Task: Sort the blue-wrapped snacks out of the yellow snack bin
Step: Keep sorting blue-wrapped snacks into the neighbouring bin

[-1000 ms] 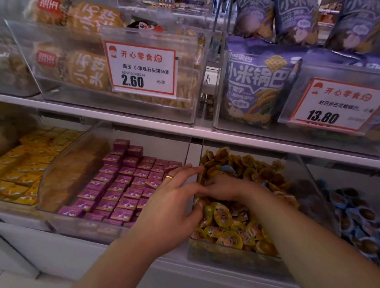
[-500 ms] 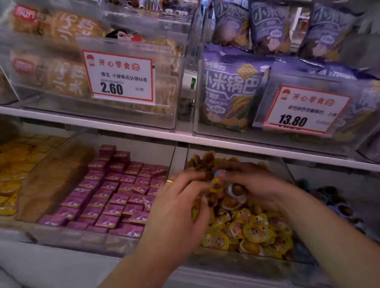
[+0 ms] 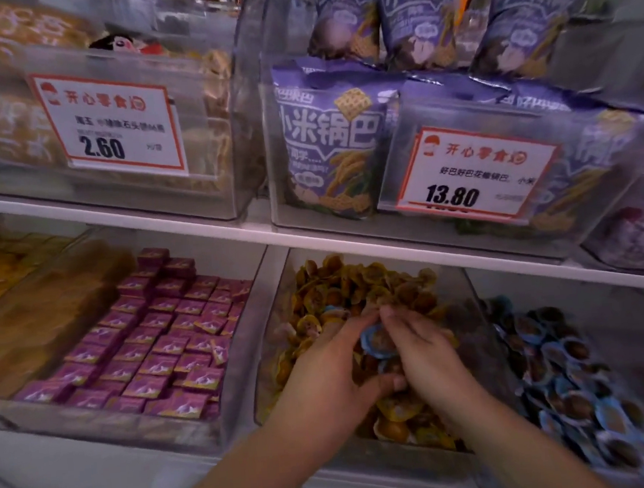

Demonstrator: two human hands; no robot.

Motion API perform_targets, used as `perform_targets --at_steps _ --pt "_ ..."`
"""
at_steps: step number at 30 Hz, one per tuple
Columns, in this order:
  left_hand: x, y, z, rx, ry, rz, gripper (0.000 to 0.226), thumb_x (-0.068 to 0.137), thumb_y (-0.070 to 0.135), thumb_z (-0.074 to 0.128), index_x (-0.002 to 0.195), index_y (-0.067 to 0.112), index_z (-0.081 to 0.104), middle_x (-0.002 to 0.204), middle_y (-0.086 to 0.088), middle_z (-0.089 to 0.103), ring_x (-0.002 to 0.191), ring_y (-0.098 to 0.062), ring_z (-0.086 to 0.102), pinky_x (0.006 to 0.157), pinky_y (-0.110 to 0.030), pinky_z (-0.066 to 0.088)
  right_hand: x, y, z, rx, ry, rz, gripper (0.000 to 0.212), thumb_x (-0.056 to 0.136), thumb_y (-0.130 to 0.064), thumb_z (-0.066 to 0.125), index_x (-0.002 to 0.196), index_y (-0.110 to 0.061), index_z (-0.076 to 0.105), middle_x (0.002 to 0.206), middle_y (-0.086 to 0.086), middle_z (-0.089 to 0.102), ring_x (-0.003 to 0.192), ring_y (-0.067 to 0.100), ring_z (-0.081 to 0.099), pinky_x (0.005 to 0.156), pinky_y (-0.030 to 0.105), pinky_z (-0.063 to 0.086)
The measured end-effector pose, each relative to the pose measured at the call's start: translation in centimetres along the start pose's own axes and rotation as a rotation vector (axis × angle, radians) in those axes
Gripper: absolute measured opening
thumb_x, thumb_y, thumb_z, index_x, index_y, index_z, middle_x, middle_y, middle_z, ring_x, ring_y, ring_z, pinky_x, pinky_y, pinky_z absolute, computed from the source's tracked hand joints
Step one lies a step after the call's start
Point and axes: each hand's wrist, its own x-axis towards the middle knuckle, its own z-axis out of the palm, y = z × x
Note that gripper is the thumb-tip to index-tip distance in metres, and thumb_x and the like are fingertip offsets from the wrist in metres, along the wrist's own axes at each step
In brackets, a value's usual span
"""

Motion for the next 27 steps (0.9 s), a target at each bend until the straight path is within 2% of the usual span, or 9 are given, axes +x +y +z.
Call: perform_targets --at_steps 5,8,10,12,14,17,19,21,27 --pt "-0.3 1.0 -0.1 0.08 0.032 0.021 0.059 0.068 0.053 0.063 0.123 0.044 0.046 0.119 0.022 0.049 0.101 -0.003 0.061 0.081 -0.021 0.053 -0.1 0.3 -0.6 -0.07 -0.185 -0.026 0.053 0.079 -0.075 0.034 0.112 -0.045 0.063 0.098 -0.046 0.054 0.089 -0.041 0.04 0.073 -0.013 0.027" --pt "-0.6 1.3 -0.5 0.163 -0.011 -0.011 0.047 0.064 0.053 0.057 0.107 0.045 0.04 0.11 0.02 0.037 0.088 -0.007 0.058 0.065 -0.009 0.04 -0.2 -0.7 -1.2 -0.067 -0.256 -0.064 0.049 0.081 -0.076 0.033 0.103 -0.05 0.068 0.09 -0.056 0.054 0.092 -0.038 0.044 0.074 -0.011 0.03" --pt "-0.6 1.1 -1.0 0.118 -0.067 -0.095 0.038 0.066 0.047 0.063 0.096 0.045 0.038 0.104 0.018 0.036 0.082 -0.006 0.055 0.059 -0.005 0.036 0.0 -0.9 -1.8 -0.207 -0.206 -0.127 0.04 0.091 -0.068 0.039 0.098 -0.046 0.072 0.096 -0.037 0.067 0.093 -0.023 0.056 0.08 0.002 0.044" --pt "-0.3 0.6 -1.9 -0.06 -0.036 -0.231 0.03 0.072 0.035 0.072 0.09 0.036 0.048 0.097 0.013 0.049 0.072 -0.001 0.056 0.055 -0.007 0.039 0.8 -1.2 -2.3 -0.429 -0.084 -0.232 0.027 0.099 -0.049 0.048 0.103 -0.037 0.071 0.095 -0.013 0.074 0.09 -0.003 0.065 0.086 0.023 0.053" --pt "0.0 0.5 -2.8 -0.333 0.047 -0.393 0.021 0.079 0.028 0.073 0.092 0.026 0.056 0.078 0.005 0.061 0.052 0.001 0.053 0.048 -0.014 0.039 2.3 -2.1 -2.1 -0.515 0.008 -0.337 0.025 0.094 -0.04 0.048 0.106 -0.035 0.07 0.094 -0.011 0.075 0.085 0.002 0.067 0.078 0.024 0.054" --pt "0.0 0.7 -3.2 -0.63 0.098 -0.543 0.016 0.085 0.019 0.069 0.098 0.015 0.06 0.066 -0.004 0.06 0.045 -0.011 0.051 0.044 -0.024 0.039 6.1 -2.8 0.0 -0.781 -0.195 -0.385 0.024 0.096 -0.028 0.05 0.111 -0.025 0.068 0.112 -0.004 0.07 0.099 0.013 0.062 0.08 0.025 0.046" --pt "-0.3 0.9 -3.2 -0.693 0.108 -0.564 0.013 0.088 0.016 0.067 0.101 0.016 0.063 0.072 -0.006 0.062 0.049 -0.012 0.054 0.046 -0.025 0.042 8.2 -2.1 2.2 -1.065 -0.399 -0.361 0.026 0.096 -0.034 0.051 0.11 -0.018 0.066 0.114 0.005 0.064 0.106 0.024 0.06 0.085 0.034 0.049" --pt "-0.4 1.1 -3.2 -0.747 0.125 -0.566 0.013 0.091 0.014 0.065 0.103 0.016 0.065 0.075 -0.008 0.063 0.053 -0.012 0.056 0.046 -0.025 0.043 9.1 -1.2 3.9 -1.246 -0.489 -0.354 0.031 0.093 -0.044 0.054 0.109 -0.019 0.063 0.114 0.008 0.06 0.106 0.027 0.057 0.086 0.04 0.05" --pt "0.1 1.0 -3.0 -0.771 0.17 -0.548 0.012 0.092 0.019 0.066 0.103 0.021 0.067 0.078 -0.004 0.068 0.058 -0.011 0.062 0.051 -0.024 0.048 9.3 -0.4 4.3 -1.087 -0.561 -0.331 0.029 0.084 -0.031 0.069 0.108 -0.014 0.064 0.111 0.008 0.065 0.103 0.026 0.06 0.082 0.035 0.05"
